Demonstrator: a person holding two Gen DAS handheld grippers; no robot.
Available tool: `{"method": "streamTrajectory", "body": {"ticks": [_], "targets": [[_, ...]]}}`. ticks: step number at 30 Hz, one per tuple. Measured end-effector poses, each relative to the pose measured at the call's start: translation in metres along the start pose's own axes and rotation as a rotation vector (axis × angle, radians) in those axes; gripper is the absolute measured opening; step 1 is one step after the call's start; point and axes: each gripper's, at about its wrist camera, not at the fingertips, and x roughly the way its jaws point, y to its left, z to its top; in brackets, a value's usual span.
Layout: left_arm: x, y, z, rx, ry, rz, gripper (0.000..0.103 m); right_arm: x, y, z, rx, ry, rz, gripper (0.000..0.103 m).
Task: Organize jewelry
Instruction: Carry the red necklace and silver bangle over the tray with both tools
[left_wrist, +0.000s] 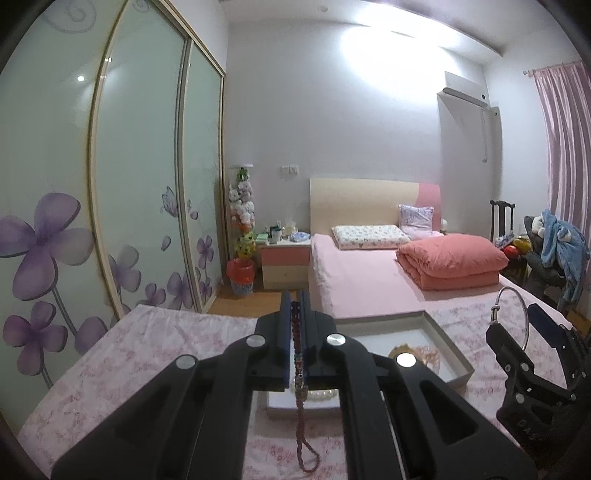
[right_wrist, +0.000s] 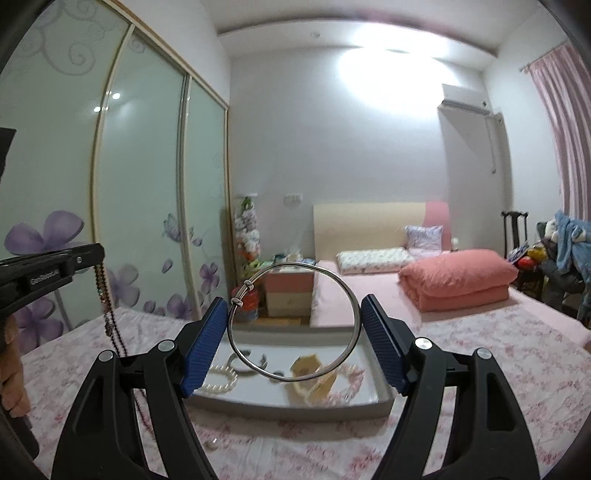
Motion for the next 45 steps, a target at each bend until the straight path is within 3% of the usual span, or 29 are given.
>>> {"method": "streamTrajectory", "body": {"ticks": [13, 33, 45], "targets": [[0.018, -0.010, 0.031, 0.007, -0.067, 0.021, 0.005, 0.023, -0.004, 0.004, 0.009, -0.074, -0.052, 0.074], [0.072, -0.024, 0.057, -0.028, -0.091, -0.009, 0.005, 0.070, -0.007, 0.003, 0.028, -0.089, -0.092, 0.074], [0.130, -0.018, -0.002, -0.048, 0.085, -0.012, 0.006, 0.093, -0.001, -0.023, 0.018, -0.003, -0.090, 0.074]]}}
